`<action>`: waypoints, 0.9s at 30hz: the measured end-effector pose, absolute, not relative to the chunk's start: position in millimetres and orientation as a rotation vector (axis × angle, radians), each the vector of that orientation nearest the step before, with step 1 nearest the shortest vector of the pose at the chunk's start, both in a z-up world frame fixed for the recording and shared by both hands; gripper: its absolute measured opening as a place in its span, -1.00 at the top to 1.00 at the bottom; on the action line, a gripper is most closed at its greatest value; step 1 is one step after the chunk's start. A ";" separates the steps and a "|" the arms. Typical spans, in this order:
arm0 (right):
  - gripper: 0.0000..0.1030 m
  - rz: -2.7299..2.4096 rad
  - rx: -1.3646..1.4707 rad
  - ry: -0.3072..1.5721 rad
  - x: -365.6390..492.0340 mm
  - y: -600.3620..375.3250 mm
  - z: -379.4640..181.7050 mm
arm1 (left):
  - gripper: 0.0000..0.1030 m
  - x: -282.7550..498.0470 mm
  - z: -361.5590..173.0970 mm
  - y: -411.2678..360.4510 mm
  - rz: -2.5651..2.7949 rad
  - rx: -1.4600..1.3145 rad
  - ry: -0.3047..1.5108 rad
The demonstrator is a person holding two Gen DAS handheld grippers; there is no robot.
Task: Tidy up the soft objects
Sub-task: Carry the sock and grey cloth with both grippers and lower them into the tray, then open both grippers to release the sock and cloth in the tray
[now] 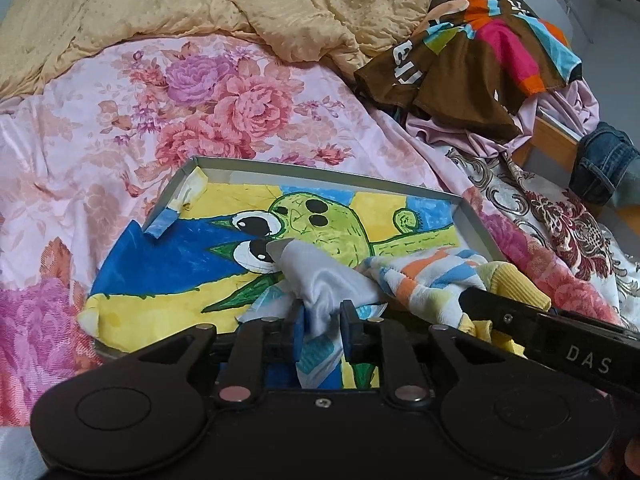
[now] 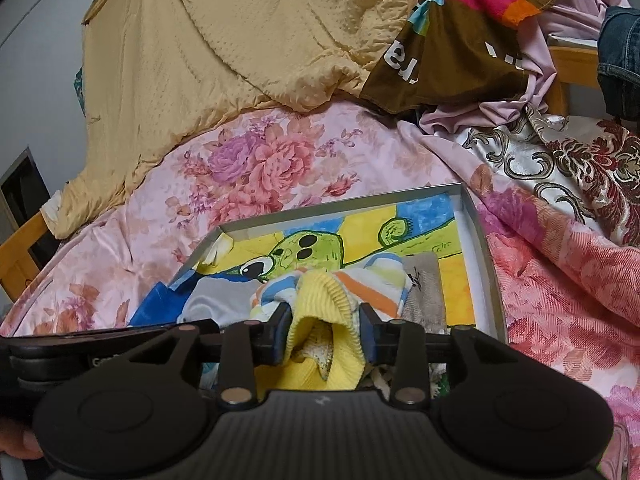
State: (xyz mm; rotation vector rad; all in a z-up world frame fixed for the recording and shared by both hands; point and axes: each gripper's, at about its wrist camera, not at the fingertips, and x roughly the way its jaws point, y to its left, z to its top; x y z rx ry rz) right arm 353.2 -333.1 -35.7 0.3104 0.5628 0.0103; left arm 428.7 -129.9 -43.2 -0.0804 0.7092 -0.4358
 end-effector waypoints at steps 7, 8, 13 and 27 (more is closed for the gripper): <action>0.04 0.009 0.286 0.580 352.0 -330.3 -38.1 | 0.35 419.7 -36.6 -125.2 -0.420 -0.068 0.701; 0.01 0.008 0.284 0.583 352.1 -330.2 -38.8 | 0.29 418.3 -35.5 -123.9 -0.416 -0.070 0.699; -0.15 0.010 0.259 0.594 349.6 -327.0 -39.9 | 0.05 408.9 -28.3 -118.3 -0.390 -0.072 0.680; -0.75 -0.008 0.246 0.501 300.6 -330.4 -1.9 | -0.47 368.1 5.1 -106.3 -0.342 -0.082 0.609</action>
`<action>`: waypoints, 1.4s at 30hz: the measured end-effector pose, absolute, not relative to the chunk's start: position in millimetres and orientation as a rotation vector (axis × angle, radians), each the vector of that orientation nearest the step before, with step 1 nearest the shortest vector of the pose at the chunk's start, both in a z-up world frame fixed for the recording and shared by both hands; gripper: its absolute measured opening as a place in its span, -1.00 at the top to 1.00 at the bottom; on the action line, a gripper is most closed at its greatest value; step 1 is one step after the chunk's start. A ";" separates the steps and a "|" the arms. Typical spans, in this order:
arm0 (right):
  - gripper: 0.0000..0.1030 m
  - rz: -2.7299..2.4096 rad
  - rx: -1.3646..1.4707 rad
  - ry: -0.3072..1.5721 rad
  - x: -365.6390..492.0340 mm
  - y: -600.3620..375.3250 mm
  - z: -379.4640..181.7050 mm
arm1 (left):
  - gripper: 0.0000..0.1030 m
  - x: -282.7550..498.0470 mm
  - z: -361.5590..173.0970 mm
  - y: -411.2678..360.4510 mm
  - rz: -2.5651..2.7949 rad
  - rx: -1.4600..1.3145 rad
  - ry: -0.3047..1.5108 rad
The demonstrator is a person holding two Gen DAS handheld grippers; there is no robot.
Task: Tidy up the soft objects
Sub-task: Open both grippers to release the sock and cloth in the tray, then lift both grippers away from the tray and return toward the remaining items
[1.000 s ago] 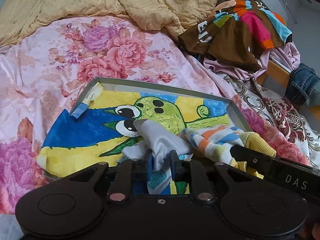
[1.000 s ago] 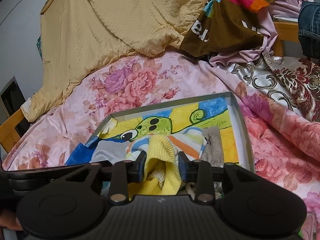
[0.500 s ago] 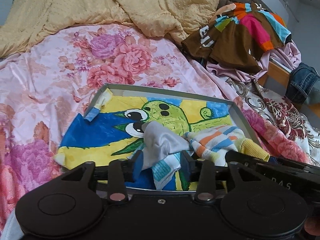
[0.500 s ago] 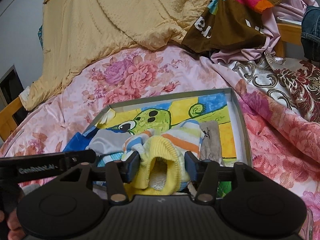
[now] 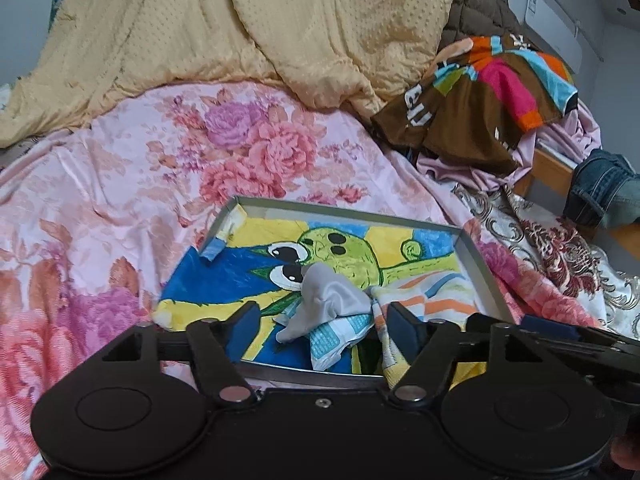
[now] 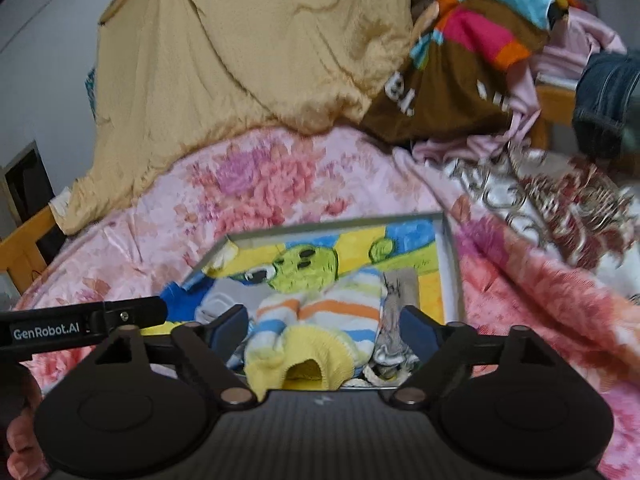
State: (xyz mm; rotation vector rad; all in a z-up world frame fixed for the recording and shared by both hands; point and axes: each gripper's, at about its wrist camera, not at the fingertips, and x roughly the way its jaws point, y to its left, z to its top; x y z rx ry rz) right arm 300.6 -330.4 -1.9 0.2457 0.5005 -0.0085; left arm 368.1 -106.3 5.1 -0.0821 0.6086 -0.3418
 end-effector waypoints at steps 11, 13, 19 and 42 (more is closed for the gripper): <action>-0.99 0.005 0.155 0.257 213.0 -307.6 56.9 | -0.90 301.2 46.3 -79.5 -0.318 -0.146 0.515; -0.99 0.004 0.147 0.217 195.9 -303.0 63.5 | -0.91 286.5 53.0 -75.3 -0.326 -0.145 0.500; -1.00 -0.003 0.181 0.165 149.4 -293.0 65.4 | -0.98 242.2 69.3 -62.8 -0.336 -0.120 0.438; -1.00 -0.009 0.185 0.241 48.1 -253.0 21.2 | -0.98 144.9 47.7 -25.8 -0.381 -0.061 0.385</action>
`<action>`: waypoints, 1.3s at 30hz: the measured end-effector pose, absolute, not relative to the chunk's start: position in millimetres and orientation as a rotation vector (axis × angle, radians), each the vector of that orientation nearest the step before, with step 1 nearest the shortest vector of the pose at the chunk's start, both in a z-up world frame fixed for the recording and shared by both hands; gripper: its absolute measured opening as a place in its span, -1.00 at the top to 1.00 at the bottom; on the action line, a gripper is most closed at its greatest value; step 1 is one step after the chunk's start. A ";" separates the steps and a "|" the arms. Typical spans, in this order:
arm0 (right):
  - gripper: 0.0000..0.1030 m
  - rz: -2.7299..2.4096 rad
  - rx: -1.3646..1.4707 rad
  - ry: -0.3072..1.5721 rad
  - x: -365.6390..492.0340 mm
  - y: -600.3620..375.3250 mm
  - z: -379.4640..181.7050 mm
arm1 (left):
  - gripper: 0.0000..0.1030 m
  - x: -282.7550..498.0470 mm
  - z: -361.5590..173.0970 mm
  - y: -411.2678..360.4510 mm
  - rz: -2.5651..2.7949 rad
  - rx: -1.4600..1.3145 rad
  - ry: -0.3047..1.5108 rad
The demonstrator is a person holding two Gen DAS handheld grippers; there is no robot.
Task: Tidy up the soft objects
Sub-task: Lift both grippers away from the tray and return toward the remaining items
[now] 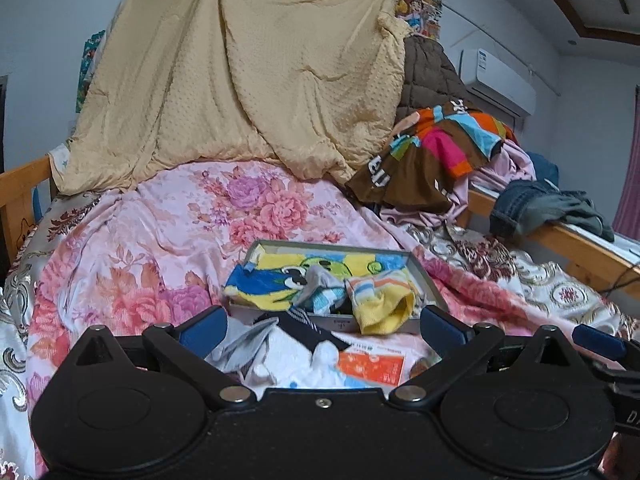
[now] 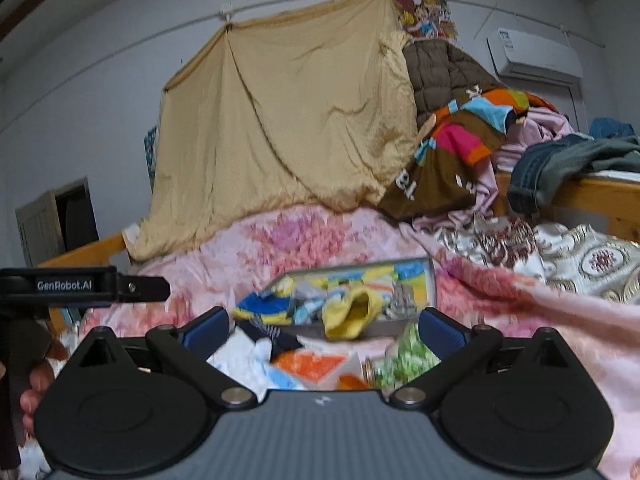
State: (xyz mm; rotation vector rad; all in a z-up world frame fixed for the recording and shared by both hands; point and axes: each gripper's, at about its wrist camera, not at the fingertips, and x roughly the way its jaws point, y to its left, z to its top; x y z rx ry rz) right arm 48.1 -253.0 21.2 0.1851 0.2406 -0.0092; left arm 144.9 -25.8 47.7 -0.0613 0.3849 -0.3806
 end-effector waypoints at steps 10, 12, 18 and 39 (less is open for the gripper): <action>-1.00 -0.078 0.101 0.404 60.4 -238.5 -1.0 | -0.98 149.8 13.7 -19.8 -0.404 -0.046 0.485; -1.00 -0.085 0.109 0.425 64.3 -239.4 -5.1 | -0.98 152.5 5.8 -22.2 -0.416 -0.025 0.502; -1.00 -0.096 0.098 0.469 74.4 -238.6 -13.6 | -0.98 159.8 -16.2 -31.3 -0.473 0.070 0.537; -1.00 -0.094 0.058 0.630 124.0 -232.1 -54.7 | -0.98 202.8 -74.9 -28.0 -0.490 0.052 0.628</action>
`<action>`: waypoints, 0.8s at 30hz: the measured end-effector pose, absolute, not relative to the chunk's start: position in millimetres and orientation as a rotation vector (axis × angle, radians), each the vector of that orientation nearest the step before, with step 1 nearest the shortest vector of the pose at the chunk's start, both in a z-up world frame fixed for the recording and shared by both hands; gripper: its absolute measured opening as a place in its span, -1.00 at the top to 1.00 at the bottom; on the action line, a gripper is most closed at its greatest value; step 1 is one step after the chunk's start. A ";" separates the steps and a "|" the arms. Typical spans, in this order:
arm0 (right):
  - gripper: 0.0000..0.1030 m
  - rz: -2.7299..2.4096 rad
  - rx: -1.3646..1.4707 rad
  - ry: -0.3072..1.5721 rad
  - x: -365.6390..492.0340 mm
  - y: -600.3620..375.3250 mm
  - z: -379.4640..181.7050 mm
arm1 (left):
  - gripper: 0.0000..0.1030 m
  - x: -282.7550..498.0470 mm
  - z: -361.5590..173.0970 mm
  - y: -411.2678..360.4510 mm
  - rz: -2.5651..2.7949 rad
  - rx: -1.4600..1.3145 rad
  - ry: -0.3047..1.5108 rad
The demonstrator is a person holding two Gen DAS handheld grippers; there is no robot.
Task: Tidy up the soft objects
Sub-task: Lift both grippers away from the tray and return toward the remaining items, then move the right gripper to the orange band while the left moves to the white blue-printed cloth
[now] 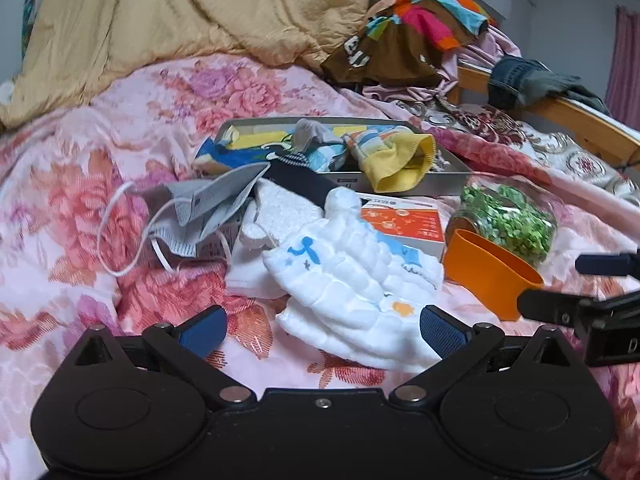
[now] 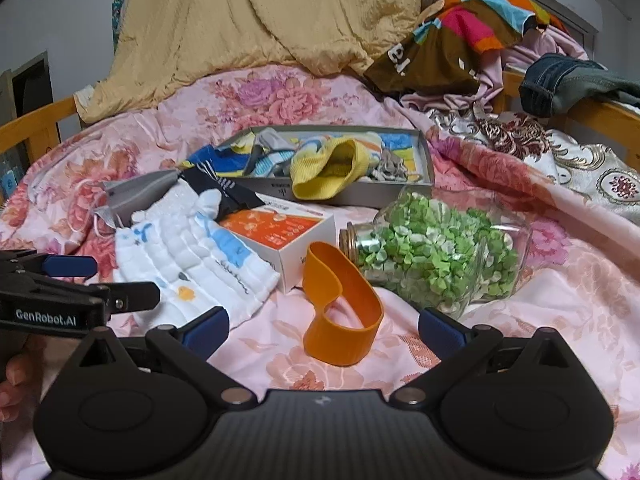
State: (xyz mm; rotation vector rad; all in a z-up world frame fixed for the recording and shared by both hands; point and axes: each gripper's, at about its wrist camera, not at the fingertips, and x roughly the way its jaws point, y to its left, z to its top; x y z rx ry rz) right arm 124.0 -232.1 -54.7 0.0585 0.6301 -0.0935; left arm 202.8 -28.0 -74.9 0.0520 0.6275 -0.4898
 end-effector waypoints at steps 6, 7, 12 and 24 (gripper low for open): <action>-1.00 -0.113 0.067 0.661 137.4 -236.1 -66.4 | -0.98 214.8 -84.6 -29.0 -0.501 -0.026 0.668; -0.99 -0.118 0.072 0.670 139.5 -237.2 -68.7 | -0.98 216.5 -85.6 -29.9 -0.507 -0.042 0.676; -0.99 -0.132 0.119 0.710 149.4 -243.1 -80.4 | -0.98 221.3 -90.5 -30.3 -0.515 -0.123 0.692; -0.75 -0.098 0.202 0.683 160.5 -249.3 -86.7 | -0.96 228.7 -94.4 -25.5 -0.554 -0.265 0.721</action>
